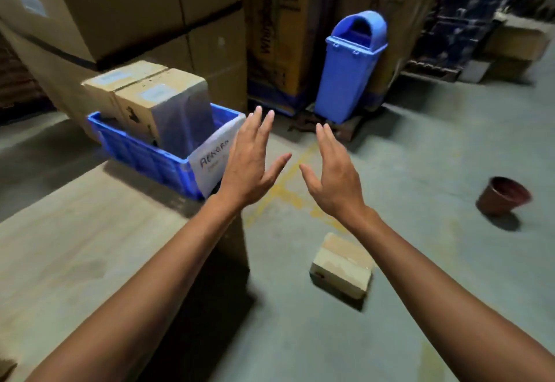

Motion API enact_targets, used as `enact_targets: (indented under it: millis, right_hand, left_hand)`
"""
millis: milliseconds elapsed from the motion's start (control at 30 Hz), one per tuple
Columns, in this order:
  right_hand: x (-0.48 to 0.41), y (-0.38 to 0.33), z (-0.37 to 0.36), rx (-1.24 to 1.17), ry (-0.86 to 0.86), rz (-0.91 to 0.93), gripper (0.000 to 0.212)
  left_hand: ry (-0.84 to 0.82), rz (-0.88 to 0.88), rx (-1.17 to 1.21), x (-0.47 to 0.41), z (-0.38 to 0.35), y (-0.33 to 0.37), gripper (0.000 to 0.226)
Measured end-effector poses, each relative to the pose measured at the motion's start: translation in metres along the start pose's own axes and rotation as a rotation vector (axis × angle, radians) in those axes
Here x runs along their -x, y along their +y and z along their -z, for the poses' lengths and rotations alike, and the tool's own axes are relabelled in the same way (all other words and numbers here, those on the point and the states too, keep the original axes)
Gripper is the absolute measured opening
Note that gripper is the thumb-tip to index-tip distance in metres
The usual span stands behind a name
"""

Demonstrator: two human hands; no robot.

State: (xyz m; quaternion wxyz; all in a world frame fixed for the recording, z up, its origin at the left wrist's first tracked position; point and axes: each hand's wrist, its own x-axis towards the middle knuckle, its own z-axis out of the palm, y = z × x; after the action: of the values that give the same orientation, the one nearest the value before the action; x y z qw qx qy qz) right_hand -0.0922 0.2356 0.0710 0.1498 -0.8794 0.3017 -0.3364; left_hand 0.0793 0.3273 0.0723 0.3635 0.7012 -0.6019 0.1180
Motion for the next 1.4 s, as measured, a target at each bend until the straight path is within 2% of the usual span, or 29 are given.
enact_targets:
  millis: [133, 200, 267, 333, 367, 433, 567, 700, 800, 1000, 1133, 1400]
  right_hand:
    - [0.01, 0.065, 0.033, 0.031, 0.062, -0.158, 0.075]
    - [0.018, 0.097, 0.04, -0.038, 0.084, -0.29, 0.072]
    - [0.023, 0.128, 0.044, -0.248, 0.118, -0.488, 0.072]
    - [0.024, 0.16, 0.045, -0.596, 0.157, -0.738, 0.068]
    - [0.025, 0.178, 0.043, -0.758, 0.161, -0.847, 0.064]
    - [0.029, 0.218, 0.036, -0.905, 0.169, -0.988, 0.064]
    - [0.041, 0.294, 0.011, -1.035, 0.256, -1.22, 0.073]
    - [0.059, 0.364, -0.022, -1.084, 0.308, -1.411, 0.076]
    - [0.079, 0.416, -0.054, -1.087, 0.344, -1.519, 0.076]
    - [0.136, 0.53, -0.139, -1.049, 0.273, -1.695, 0.076]
    - [0.177, 0.606, -0.202, -0.98, 0.157, -1.778, 0.077]
    - [0.251, 0.727, -0.336, -0.94, 0.071, -1.851, 0.079]
  left_hand:
    - [-0.092, -0.041, 0.12, -0.032, -0.062, 0.037, 0.077]
    - [-0.155, 0.036, 0.288, -0.045, -0.09, 0.048, 0.071]
    - [-0.24, 0.275, 0.566, -0.06, -0.122, 0.052, 0.062]
    - [-0.294, 0.608, 0.896, -0.077, -0.158, 0.05, 0.057]
    - [-0.314, 0.762, 1.014, -0.085, -0.178, 0.044, 0.059]
    - [-0.354, 0.969, 1.117, -0.1, -0.22, 0.025, 0.069]
    - [-0.422, 1.2, 1.06, -0.116, -0.305, -0.017, 0.076]
    - [-0.608, 1.223, 0.91, -0.11, -0.389, -0.039, 0.078]
    - [-0.685, 1.244, 0.875, -0.102, -0.454, -0.051, 0.079]
    - [-0.712, 1.316, 0.79, -0.057, -0.594, -0.087, 0.079]
    - [-0.754, 1.313, 0.728, -0.004, -0.683, -0.114, 0.077]
    - [-0.813, 1.375, 0.6, 0.116, -0.835, -0.166, 0.073]
